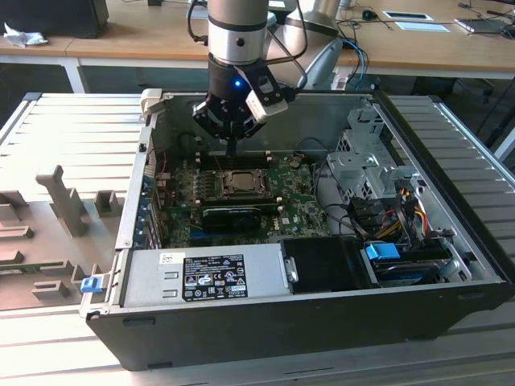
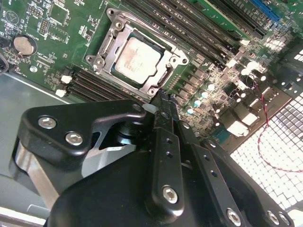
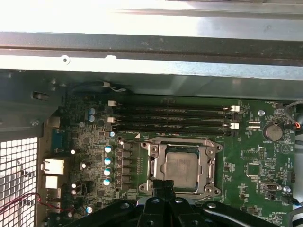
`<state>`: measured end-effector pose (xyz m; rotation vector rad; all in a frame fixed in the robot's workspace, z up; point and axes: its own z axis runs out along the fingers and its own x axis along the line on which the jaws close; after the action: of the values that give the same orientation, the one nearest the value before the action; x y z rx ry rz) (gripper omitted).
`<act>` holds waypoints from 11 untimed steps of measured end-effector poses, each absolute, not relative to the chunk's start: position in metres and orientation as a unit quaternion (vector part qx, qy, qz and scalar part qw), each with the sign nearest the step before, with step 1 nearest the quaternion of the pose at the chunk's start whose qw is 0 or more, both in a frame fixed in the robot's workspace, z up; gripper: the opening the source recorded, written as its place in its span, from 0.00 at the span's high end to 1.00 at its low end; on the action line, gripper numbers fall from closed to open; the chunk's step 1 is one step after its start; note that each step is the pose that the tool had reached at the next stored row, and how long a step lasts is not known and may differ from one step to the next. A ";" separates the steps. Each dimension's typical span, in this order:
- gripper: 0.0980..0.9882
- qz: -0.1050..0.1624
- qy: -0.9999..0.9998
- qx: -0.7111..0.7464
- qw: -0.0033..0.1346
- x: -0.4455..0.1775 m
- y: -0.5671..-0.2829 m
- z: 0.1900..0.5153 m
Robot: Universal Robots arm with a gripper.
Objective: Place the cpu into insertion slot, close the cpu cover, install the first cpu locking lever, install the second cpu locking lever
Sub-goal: 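Install the first cpu locking lever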
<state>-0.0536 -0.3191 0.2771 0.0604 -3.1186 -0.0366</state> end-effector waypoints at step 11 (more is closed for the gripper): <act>0.99 -0.012 -1.000 0.019 0.011 -0.056 -0.319 0.277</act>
<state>-0.0558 -0.3191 0.2771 0.0602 -3.1186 -0.0366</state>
